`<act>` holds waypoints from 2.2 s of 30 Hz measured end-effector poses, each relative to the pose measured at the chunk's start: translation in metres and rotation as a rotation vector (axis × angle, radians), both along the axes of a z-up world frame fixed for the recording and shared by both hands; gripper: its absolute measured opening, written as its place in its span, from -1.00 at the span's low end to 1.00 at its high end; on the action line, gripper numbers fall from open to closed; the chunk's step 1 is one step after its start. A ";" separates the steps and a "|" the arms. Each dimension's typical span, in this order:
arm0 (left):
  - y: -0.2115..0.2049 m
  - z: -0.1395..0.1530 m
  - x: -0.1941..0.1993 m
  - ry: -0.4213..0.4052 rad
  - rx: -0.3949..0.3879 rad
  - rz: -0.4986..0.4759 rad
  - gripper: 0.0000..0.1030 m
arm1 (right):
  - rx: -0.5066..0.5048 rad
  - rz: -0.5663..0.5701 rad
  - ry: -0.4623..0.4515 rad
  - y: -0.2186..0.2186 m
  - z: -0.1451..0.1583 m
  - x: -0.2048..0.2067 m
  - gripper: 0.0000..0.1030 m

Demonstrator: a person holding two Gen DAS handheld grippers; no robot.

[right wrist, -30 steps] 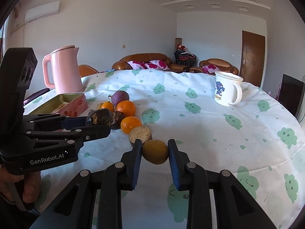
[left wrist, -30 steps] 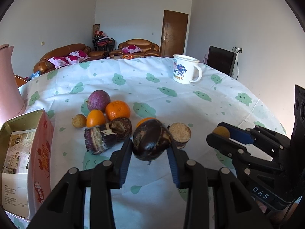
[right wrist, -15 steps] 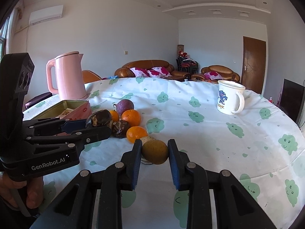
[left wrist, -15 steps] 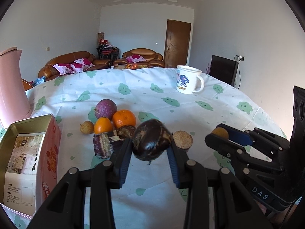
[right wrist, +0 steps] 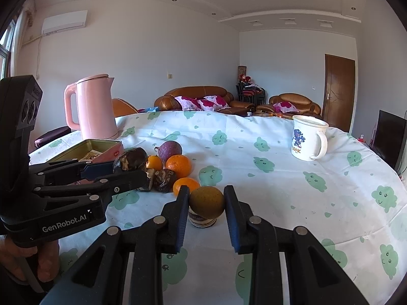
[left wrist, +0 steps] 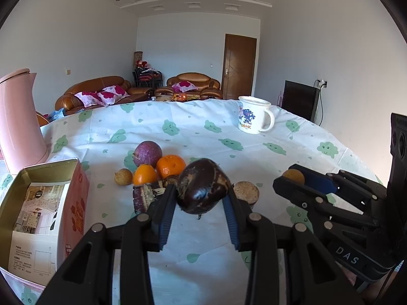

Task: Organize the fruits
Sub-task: 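Lift the yellow fruit with the right tool while the left tool carries the dark fruit toward the tin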

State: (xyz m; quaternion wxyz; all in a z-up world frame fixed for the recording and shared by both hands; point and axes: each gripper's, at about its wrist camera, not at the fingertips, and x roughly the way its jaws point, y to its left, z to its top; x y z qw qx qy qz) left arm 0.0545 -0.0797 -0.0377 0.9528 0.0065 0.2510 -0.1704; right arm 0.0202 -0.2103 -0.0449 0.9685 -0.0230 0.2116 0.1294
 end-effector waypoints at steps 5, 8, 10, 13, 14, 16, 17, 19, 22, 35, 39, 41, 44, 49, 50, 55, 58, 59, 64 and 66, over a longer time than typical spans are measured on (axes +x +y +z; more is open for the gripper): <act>0.001 0.003 -0.004 -0.024 0.008 0.008 -0.25 | 0.003 0.000 -0.016 0.001 0.003 -0.001 -0.43; 0.001 0.005 -0.005 -0.037 0.012 0.015 -0.25 | 0.001 0.002 -0.023 0.002 0.004 -0.002 -0.43; 0.003 0.007 -0.007 -0.047 0.013 0.020 -0.25 | -0.002 0.004 -0.027 0.004 0.006 -0.002 -0.43; 0.005 0.010 -0.008 -0.060 0.013 0.027 -0.25 | -0.006 0.010 -0.034 0.006 0.009 -0.002 -0.43; 0.006 0.011 -0.008 -0.063 0.012 0.029 -0.25 | -0.008 0.011 -0.036 0.007 0.009 -0.002 -0.43; 0.007 0.012 -0.009 -0.069 0.012 0.033 -0.25 | -0.009 0.013 -0.041 0.008 0.010 -0.002 -0.43; 0.007 0.013 -0.009 -0.072 0.011 0.036 -0.25 | -0.010 0.013 -0.044 0.008 0.011 -0.002 -0.43; 0.009 0.013 -0.010 -0.076 0.008 0.039 -0.25 | -0.012 0.014 -0.049 0.009 0.012 -0.002 -0.43; 0.010 0.014 -0.011 -0.081 0.005 0.043 -0.25 | -0.014 0.016 -0.057 0.010 0.015 -0.002 -0.43; 0.021 0.019 -0.012 -0.095 0.000 0.075 -0.25 | -0.031 0.042 -0.070 0.020 0.022 0.004 -0.43; 0.025 0.020 -0.012 -0.097 0.001 0.087 -0.25 | -0.036 0.052 -0.072 0.025 0.024 0.006 -0.43; 0.027 0.020 -0.011 -0.097 0.000 0.094 -0.25 | -0.038 0.057 -0.074 0.027 0.025 0.007 -0.43; 0.032 0.020 -0.010 -0.094 -0.002 0.104 -0.25 | -0.040 0.067 -0.077 0.031 0.028 0.009 -0.43; 0.039 0.019 -0.009 -0.088 -0.003 0.126 -0.25 | -0.052 0.086 -0.085 0.039 0.034 0.012 -0.43; 0.040 0.019 -0.009 -0.087 -0.002 0.129 -0.25 | -0.054 0.090 -0.086 0.041 0.035 0.013 -0.43; 0.046 0.019 -0.010 -0.088 0.002 0.151 -0.25 | -0.061 0.109 -0.089 0.050 0.038 0.018 -0.43; 0.050 0.019 -0.010 -0.087 0.003 0.164 -0.25 | -0.067 0.120 -0.089 0.055 0.038 0.022 -0.43; 0.052 0.018 -0.010 -0.084 0.002 0.168 -0.25 | -0.068 0.123 -0.088 0.057 0.038 0.024 -0.43; 0.062 0.017 -0.009 -0.073 -0.001 0.193 -0.25 | -0.074 0.141 -0.085 0.065 0.039 0.030 -0.43; 0.066 0.016 -0.008 -0.069 -0.003 0.204 -0.25 | -0.076 0.146 -0.084 0.067 0.040 0.033 -0.43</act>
